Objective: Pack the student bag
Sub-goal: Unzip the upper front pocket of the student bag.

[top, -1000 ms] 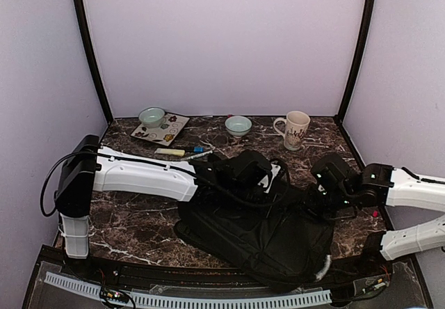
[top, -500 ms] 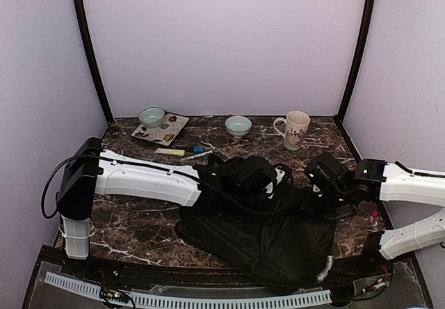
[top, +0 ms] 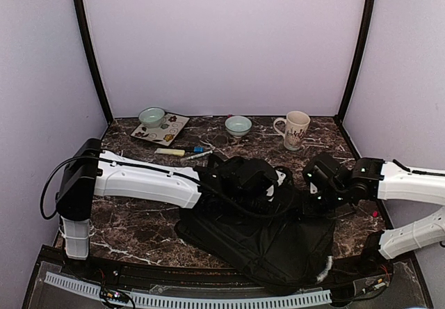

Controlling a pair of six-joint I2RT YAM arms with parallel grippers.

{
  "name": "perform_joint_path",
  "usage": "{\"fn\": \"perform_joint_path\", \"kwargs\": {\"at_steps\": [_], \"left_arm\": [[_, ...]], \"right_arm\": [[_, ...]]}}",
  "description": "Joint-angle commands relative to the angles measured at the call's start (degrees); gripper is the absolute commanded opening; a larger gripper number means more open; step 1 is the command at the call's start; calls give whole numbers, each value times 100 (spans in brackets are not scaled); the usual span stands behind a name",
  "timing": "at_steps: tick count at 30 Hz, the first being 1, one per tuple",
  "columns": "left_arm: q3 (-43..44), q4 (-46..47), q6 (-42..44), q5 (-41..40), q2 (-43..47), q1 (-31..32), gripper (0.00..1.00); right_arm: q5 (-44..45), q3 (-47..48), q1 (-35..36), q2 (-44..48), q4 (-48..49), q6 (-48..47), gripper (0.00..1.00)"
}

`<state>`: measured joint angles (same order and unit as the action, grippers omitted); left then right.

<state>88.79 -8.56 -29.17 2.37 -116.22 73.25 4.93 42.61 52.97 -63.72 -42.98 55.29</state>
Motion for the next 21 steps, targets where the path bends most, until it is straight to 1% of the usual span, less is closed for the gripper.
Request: {"fn": "perform_joint_path", "kwargs": {"at_steps": [1,7,12,21], "left_arm": [[65,246,-94,188,461,163,0],[60,229,-118,164,379,163,0],[81,262,-125,226,316,155,0],[136,252,-101,239,302,119,0]], "right_arm": [[-764,-32,-6,145,113,-522,0],[-1627,153,20,312,102,-729,0],[-2158,280,91,452,333,-586,0],[-2622,207,311,606,726,-217,0]]}}
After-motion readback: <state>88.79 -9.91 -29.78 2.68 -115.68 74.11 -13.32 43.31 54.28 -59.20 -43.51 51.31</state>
